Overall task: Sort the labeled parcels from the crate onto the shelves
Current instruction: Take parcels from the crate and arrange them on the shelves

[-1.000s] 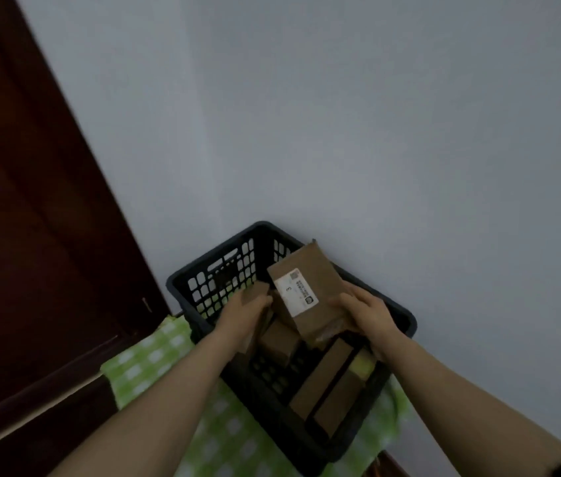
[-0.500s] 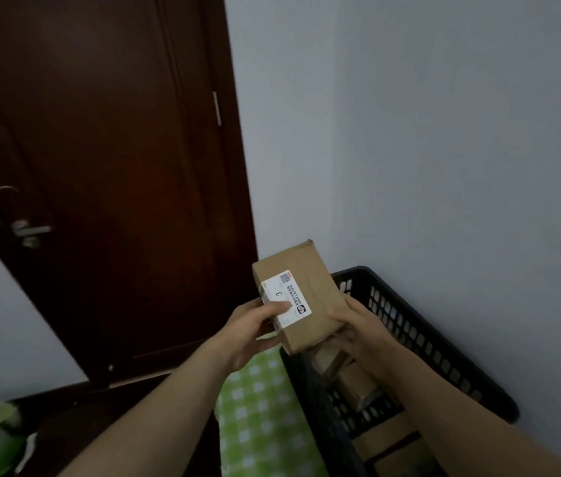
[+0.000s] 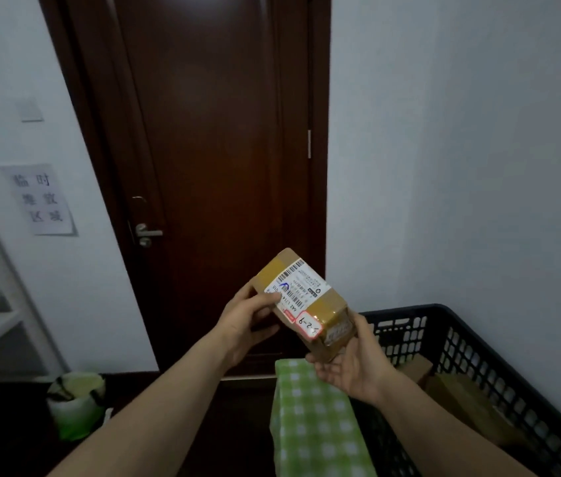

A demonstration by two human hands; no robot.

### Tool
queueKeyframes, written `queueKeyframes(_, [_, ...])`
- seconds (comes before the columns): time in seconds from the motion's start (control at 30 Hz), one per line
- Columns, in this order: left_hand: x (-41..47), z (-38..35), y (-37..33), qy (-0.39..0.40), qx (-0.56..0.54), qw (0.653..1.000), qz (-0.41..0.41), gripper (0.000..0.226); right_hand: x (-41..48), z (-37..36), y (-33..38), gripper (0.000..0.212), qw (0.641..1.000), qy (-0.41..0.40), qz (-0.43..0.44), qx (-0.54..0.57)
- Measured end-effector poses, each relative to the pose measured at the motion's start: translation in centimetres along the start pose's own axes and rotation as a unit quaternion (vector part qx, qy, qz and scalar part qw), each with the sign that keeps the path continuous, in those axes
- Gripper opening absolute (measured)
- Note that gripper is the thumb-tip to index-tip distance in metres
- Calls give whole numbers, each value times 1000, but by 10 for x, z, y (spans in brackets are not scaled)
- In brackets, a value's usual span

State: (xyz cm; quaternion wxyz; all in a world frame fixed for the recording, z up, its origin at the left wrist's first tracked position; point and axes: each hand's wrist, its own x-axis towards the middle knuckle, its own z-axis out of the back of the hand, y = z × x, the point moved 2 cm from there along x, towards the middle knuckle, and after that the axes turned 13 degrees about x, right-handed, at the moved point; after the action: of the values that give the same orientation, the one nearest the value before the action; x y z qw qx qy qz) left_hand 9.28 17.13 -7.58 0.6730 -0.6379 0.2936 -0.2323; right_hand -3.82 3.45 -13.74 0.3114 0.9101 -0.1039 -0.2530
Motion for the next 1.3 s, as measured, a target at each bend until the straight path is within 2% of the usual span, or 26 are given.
queueKeyframes(0.1, [-4, 22, -2, -12, -3, 1000, -1, 35, 1, -12, -4, 76, 1000, 3, -5, -8])
queueKeyframes(0.2, [-8, 33, -8, -12, -33, 999, -12, 36, 0, -21, -9, 70, 999, 16, -21, -27])
queueKeyframes(0.23, [-7, 35, -8, -22, -45, 999, -10, 42, 0, -25, -11, 66, 999, 23, -15, -24])
queueKeyframes(0.3, [-10, 33, -9, -22, -47, 999, 8, 69, 2, -33, -14, 65, 999, 32, 15, 32])
queueKeyframes(0.37, [-16, 26, -9, 20, 45, 999, 13, 88, 6, -39, -18, 86, 992, 49, 43, 106])
queueKeyframes(0.4, [-20, 21, -9, 42, 111, 993, 10, 83, 7, -43, -19, 93, 989, 58, 48, 130])
queueKeyframes(0.47, [-22, 19, -9, 39, 206, 978, -14, 62, 9, -48, -23, 83, 987, 59, 58, 137])
queueKeyframes(0.53, [-18, 27, -10, -11, 256, 966, -31, 62, 9, -49, -25, 71, 993, 31, 69, 86])
queueKeyframes(0.63, [-18, 44, -13, -67, 385, 918, -72, 86, 6, -48, -19, 74, 993, -8, 119, -16])
queueKeyframes(0.73, [-28, 52, -19, -70, 484, 859, -149, 98, 1, -53, -3, 54, 985, -39, 162, -43])
queueKeyframes(0.8, [-32, 55, -18, -64, 516, 834, -186, 102, 1, -57, 6, 61, 984, -45, 161, -54])
queueKeyframes(0.87, [-35, 59, -16, -61, 528, 820, -213, 102, -2, -65, 10, 55, 983, -37, 159, -90])
queueKeyframes(0.93, [-38, 63, -16, -65, 519, 819, -236, 103, -5, -71, 11, 31, 981, -35, 155, -110])
queueKeyframes(1.0, [-41, 68, -18, -69, 504, 824, -248, 106, -7, -73, 11, 18, 982, -23, 157, -102])
queueKeyframes(1.17, [-47, 75, -23, -81, 500, 821, -261, 115, -8, -73, 5, 23, 985, -8, 162, -53])
queueKeyframes(1.3, [-48, 78, -23, -87, 495, 824, -261, 114, -7, -75, 1, 15, 986, -6, 163, -41])
